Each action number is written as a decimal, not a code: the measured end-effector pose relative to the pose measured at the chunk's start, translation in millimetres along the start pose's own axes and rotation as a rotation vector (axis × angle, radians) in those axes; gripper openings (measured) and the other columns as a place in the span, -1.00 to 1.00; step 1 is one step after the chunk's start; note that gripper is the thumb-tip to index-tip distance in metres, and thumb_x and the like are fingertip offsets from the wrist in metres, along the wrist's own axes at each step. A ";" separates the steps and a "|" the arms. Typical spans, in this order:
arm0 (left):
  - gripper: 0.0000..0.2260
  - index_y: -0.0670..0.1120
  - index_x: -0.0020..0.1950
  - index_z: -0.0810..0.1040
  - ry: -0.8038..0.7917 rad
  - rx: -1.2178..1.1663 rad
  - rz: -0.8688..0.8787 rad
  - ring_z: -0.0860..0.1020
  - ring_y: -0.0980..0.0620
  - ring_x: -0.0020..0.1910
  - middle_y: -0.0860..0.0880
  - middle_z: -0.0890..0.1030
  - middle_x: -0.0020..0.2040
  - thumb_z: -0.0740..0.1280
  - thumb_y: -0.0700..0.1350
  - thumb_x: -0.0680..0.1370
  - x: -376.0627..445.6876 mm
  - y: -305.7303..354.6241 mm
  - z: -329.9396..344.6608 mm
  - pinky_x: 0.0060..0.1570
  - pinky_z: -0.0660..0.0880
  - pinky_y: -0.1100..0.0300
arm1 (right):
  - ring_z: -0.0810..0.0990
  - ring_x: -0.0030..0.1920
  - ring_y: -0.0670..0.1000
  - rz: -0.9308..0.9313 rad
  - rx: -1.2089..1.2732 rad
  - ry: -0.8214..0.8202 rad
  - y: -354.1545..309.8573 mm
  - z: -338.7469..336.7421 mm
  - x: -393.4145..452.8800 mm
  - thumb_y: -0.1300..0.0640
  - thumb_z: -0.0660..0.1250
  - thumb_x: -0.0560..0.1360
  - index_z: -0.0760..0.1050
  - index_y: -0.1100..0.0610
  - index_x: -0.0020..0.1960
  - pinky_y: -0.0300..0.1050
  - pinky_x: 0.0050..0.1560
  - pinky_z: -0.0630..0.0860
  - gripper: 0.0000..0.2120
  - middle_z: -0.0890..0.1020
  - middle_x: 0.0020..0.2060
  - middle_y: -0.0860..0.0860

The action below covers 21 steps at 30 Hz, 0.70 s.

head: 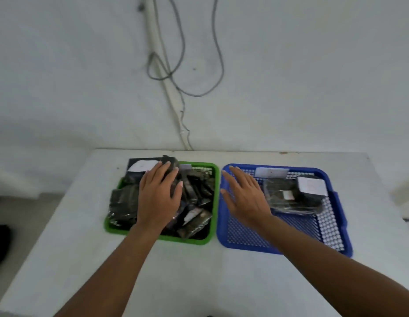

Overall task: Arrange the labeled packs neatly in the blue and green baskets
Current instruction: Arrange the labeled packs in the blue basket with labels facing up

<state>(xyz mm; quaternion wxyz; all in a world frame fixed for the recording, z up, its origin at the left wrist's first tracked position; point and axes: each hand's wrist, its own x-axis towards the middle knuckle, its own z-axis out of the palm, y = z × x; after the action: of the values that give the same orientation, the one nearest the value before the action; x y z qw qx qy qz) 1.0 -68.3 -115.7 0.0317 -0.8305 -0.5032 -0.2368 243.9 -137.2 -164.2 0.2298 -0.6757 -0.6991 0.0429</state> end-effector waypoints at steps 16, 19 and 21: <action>-0.50 -0.11 0.46 0.44 -0.094 -0.176 -0.180 0.38 -0.09 0.43 -0.05 0.38 0.49 0.33 0.07 0.57 -83.4 -108.7 -11.9 0.14 0.59 -0.11 | 0.12 0.58 0.11 -0.347 0.077 -0.237 -100.5 61.3 53.8 -0.16 0.41 0.50 0.20 0.04 0.59 0.07 0.56 0.08 -0.24 0.21 0.58 0.08; -0.51 -0.10 0.46 0.45 -0.074 -0.246 -0.141 0.38 -0.05 0.44 -0.03 0.38 0.49 0.35 0.06 0.57 -81.1 -115.8 -10.5 0.17 0.58 -0.07 | 0.25 0.52 0.14 -0.329 0.120 -0.221 -101.1 58.6 55.0 -0.05 0.45 0.50 0.29 0.06 0.55 0.14 0.45 0.36 -0.31 0.30 0.52 0.09; -0.50 -0.11 0.45 0.45 -0.053 -0.297 -0.102 0.38 -0.02 0.45 -0.02 0.40 0.47 0.39 0.06 0.56 -75.0 -119.2 -13.6 0.25 0.53 0.01 | 0.32 0.47 0.11 -0.332 0.181 -0.221 -99.6 52.9 54.3 -0.08 0.42 0.51 0.33 0.05 0.53 0.09 0.40 0.41 -0.35 0.37 0.48 0.08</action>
<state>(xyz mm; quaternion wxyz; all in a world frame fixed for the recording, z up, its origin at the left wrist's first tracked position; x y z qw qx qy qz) -134.0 -75.3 -157.6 -0.1168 -0.8052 -0.5050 -0.2880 132.7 -79.9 -160.1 0.2155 -0.5193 -0.8149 0.1410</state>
